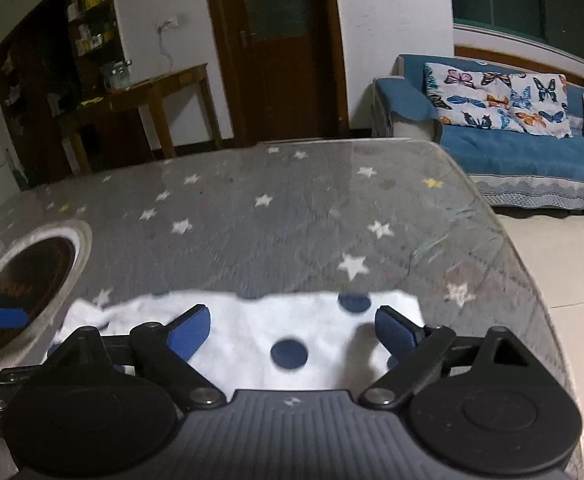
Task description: Fold clothes
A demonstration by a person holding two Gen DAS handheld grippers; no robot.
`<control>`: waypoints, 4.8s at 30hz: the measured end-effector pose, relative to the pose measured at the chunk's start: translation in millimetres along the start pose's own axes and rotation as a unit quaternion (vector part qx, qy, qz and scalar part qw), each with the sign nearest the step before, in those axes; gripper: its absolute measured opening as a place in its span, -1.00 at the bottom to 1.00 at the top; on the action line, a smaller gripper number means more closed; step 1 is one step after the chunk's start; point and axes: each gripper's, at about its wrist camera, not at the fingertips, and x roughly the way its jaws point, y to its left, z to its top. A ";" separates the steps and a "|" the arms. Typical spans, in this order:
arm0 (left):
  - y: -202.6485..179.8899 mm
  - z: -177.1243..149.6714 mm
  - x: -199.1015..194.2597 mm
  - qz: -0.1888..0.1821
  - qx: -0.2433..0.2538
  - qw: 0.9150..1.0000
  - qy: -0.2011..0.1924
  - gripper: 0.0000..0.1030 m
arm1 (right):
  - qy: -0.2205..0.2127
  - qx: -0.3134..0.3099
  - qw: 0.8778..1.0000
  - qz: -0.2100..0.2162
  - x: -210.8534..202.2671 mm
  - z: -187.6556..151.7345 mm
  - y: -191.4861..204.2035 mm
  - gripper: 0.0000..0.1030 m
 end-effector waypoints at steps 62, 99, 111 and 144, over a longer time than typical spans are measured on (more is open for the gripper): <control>-8.4 -27.5 -27.2 0.016 0.001 1.000 0.004 1.00 | -0.034 0.011 0.998 -0.051 -97.7 -117.8 40.2 1.00; -23.2 -84.5 -90.4 0.014 0.034 0.999 -0.022 1.00 | -0.058 0.072 0.994 -0.058 -140.8 -153.4 58.4 1.00; -26.7 -92.9 -107.5 0.009 0.040 0.998 -0.036 1.00 | -0.071 0.075 0.993 -0.056 -154.2 -159.1 65.0 1.00; -29.6 -100.4 -123.2 0.002 0.048 0.998 -0.050 1.00 | -0.086 0.076 0.992 -0.051 -167.8 -159.9 72.8 1.00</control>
